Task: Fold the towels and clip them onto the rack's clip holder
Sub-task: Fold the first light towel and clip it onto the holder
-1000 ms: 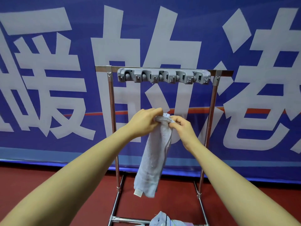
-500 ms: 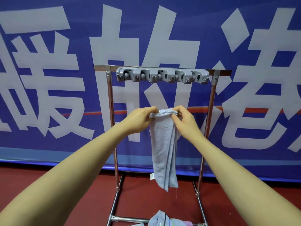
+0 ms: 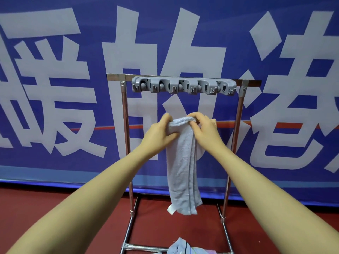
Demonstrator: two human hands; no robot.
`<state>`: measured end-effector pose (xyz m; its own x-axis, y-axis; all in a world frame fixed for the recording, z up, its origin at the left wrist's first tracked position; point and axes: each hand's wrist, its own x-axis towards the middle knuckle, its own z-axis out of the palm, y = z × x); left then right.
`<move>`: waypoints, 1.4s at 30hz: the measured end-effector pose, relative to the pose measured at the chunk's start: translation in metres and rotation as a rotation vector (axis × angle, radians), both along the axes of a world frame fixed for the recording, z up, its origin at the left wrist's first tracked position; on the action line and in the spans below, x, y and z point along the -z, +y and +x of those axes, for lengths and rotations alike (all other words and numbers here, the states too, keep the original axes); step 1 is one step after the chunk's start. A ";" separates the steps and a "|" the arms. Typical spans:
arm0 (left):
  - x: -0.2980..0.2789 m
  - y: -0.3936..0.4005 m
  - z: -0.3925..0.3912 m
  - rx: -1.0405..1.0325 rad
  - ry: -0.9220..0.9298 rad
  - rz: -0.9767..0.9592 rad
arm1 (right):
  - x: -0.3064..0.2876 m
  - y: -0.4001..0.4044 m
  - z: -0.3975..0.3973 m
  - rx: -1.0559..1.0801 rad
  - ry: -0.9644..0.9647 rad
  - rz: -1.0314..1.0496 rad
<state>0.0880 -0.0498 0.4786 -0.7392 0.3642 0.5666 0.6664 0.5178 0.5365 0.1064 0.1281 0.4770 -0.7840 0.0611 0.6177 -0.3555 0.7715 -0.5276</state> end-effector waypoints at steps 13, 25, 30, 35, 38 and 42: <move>0.053 0.023 0.004 -0.011 -0.439 0.300 | -0.024 -0.006 0.007 -0.061 0.144 -0.315; 0.004 0.005 -0.001 -0.342 0.225 -0.138 | 0.015 0.017 0.000 0.194 -0.073 -0.307; -0.009 -0.005 -0.016 -0.417 0.257 -0.379 | 0.032 -0.016 0.002 0.105 -0.089 0.144; -0.010 -0.015 -0.029 -0.434 0.350 -0.407 | 0.036 -0.036 0.007 -0.052 -0.113 0.300; -0.017 -0.018 -0.032 -0.435 0.430 -0.476 | 0.028 -0.048 0.004 -0.037 -0.071 0.285; -0.026 -0.023 -0.034 -0.379 0.582 -0.535 | 0.014 -0.071 -0.010 0.116 0.000 0.357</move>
